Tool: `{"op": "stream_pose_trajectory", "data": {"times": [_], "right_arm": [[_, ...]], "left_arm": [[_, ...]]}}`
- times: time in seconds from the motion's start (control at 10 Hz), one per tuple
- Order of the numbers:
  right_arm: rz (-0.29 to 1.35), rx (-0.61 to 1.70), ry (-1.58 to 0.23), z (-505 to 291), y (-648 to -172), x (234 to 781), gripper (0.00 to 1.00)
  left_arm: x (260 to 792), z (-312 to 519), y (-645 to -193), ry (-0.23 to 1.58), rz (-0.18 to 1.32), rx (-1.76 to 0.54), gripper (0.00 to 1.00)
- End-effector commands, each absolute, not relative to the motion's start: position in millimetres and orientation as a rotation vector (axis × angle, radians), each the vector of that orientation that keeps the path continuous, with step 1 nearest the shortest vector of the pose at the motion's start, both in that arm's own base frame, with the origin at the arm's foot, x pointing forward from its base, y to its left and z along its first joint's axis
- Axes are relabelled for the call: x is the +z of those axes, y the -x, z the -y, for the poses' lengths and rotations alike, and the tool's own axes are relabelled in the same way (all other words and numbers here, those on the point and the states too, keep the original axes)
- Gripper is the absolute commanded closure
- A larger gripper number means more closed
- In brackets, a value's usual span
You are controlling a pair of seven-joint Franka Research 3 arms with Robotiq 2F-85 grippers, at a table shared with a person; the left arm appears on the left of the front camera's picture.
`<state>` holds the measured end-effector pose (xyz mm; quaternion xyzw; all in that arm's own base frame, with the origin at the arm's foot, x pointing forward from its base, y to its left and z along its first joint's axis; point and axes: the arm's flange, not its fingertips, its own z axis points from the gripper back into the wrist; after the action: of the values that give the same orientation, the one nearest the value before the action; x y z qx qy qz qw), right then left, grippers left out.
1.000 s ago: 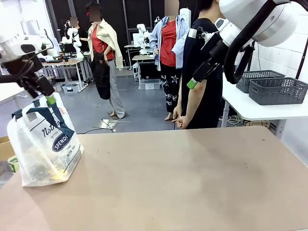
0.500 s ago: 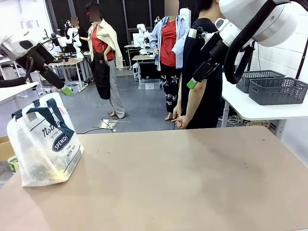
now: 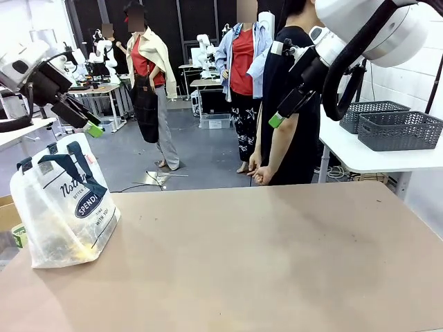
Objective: Transfer purchased items from the store into the shopping bag.
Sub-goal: Move the Reusable shopping bag to the right side of the table.
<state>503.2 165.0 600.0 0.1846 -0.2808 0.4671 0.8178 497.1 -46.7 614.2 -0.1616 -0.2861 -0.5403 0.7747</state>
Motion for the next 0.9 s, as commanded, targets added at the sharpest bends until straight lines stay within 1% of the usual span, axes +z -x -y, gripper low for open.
{"op": "stream_pose_trajectory", "data": {"times": [0.0, 0.1, 0.2, 0.8], "right_arm": [[0.593, 0.979, -0.398, -166.3, -504.3, 600.9, 0.00], [0.593, 0.979, -0.398, -166.3, -504.3, 600.9, 0.00], [0.593, 0.979, -0.398, -166.3, -504.3, 600.9, 0.00], [0.593, 0.979, -0.398, -166.3, -504.3, 600.9, 0.00]], "left_arm": [[614.9, 41.0, -499.3, 0.343, 0.662, -1.248, 0.00], [613.6, 34.8, -496.9, 0.344, 0.637, -1.235, 0.00], [614.7, 46.0, -497.1, 0.338, 0.629, -1.205, 0.00], [614.7, 46.0, -497.1, 0.338, 0.629, -1.205, 0.00]]}}
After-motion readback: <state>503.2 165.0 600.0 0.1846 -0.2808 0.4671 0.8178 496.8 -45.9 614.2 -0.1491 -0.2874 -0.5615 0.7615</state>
